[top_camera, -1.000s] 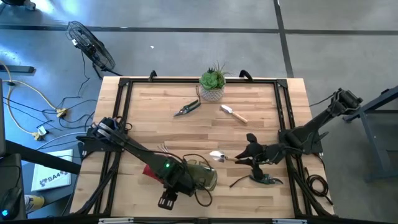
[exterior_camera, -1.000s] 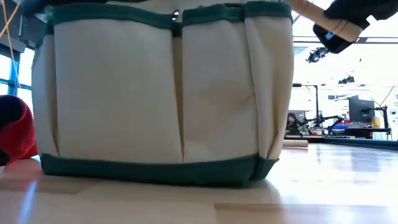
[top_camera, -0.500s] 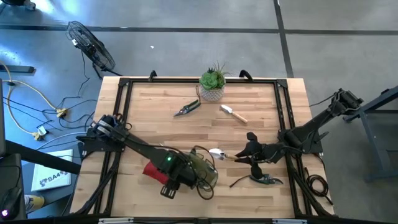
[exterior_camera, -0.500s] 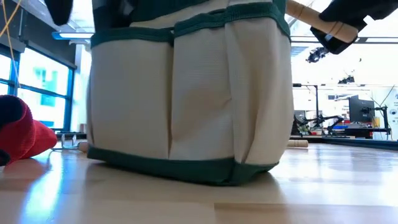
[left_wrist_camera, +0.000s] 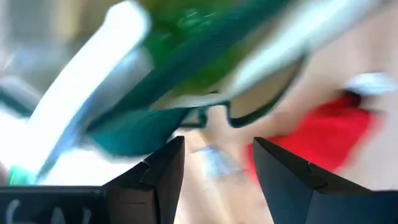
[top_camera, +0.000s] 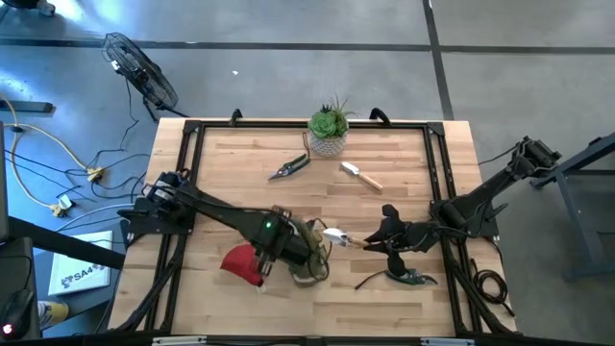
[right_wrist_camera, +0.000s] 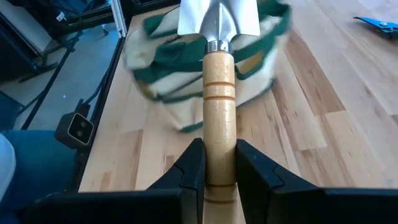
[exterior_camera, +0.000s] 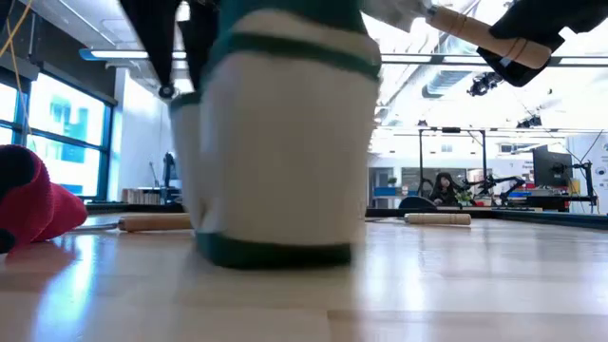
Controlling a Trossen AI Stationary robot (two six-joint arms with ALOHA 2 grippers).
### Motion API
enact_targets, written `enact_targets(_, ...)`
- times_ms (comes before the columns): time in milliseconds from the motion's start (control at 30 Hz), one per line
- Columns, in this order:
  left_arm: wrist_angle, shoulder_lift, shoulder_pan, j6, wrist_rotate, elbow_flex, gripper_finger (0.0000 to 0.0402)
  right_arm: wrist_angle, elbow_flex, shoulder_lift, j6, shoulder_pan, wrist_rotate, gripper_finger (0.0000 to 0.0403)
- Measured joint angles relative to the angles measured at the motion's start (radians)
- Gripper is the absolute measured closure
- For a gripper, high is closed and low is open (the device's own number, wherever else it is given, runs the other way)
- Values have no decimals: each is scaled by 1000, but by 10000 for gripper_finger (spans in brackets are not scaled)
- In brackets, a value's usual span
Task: Pick & Place Garden tools in Gardening bag
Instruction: Put the right brown trowel into the gardening bag
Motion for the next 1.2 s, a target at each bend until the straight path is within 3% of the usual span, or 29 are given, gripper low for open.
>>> enact_targets(100,-32,0,31,6,-75,37,220,0,0,0,0,0,0,354)
enact_targets(367,-19,0,84,76,-124,63,220,-6,0,0,4,0,0,354)
enact_targets(700,-121,-28,76,29,-282,102,220,-158,0,0,161,3,-63,354)
enact_targets(833,-122,-44,77,25,-313,192,220,-197,16,0,182,51,-115,354)
enact_targets(1000,-122,-54,70,27,-381,326,220,-388,82,3,342,105,-140,354)
enact_targets(1200,-122,-53,71,25,-503,469,220,-630,286,111,361,50,-212,354)
